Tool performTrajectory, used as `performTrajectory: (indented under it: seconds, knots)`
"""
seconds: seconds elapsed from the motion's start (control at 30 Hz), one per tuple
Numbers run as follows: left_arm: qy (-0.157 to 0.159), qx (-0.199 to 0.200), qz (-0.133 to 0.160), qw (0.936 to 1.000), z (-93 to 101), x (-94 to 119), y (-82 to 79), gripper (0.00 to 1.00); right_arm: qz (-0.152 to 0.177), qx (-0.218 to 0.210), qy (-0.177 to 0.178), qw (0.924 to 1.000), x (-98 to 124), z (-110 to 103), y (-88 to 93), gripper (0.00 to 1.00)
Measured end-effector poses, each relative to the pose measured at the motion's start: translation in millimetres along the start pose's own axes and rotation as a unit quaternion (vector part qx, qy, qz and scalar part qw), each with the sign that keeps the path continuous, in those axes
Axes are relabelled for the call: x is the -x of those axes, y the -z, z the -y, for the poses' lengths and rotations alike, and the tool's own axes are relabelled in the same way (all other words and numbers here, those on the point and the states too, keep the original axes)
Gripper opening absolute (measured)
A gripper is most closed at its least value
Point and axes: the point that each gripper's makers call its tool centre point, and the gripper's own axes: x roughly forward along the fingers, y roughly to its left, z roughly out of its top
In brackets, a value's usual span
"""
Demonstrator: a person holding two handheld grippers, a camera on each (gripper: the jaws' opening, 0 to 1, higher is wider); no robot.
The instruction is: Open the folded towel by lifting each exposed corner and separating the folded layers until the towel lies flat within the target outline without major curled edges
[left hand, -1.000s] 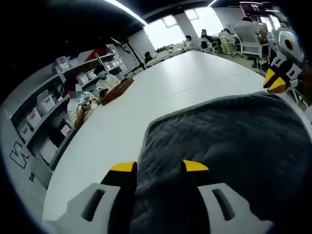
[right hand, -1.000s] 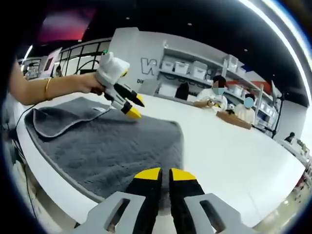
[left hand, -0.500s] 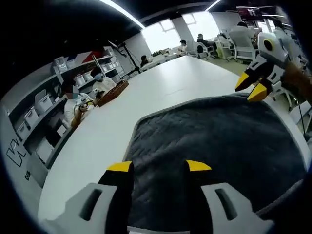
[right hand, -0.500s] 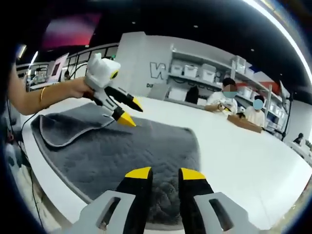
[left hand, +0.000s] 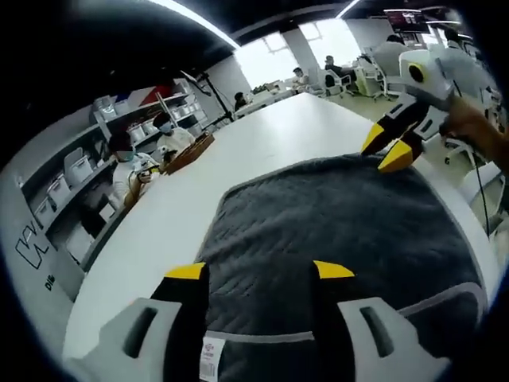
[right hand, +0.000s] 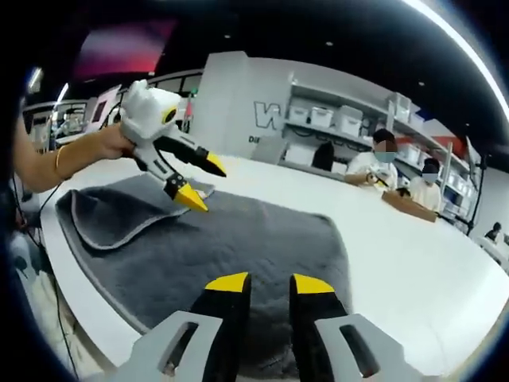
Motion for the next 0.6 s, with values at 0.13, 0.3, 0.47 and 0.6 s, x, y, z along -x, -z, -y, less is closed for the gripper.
performTrajectory:
  seconds: [0.13, 0.3, 0.47, 0.6]
  knots:
    - [-0.004, -0.025, -0.014, 0.9996, 7.0, 12.1, 2.6, 0.51, 0.002, 0.003, -0.002, 1.0000, -0.2, -1.8, -4.0, 0.15]
    - [-0.008, -0.011, -0.004, 0.9999, 8.6, 24.8, -0.3, 0.53, 0.005, 0.007, -0.001, 1.0000, -1.0, -2.2, -9.5, 0.15]
    - [-0.015, 0.000, 0.006, 0.9999, 23.2, 44.4, -2.5, 0.59, 0.009, 0.008, -0.005, 0.9999, -1.8, -4.6, -15.4, 0.16]
    - [-0.015, 0.007, 0.008, 0.9998, 32.7, 59.0, 0.1, 0.57, 0.013, 0.012, -0.009, 0.9998, -1.5, -6.1, -20.5, 0.15]
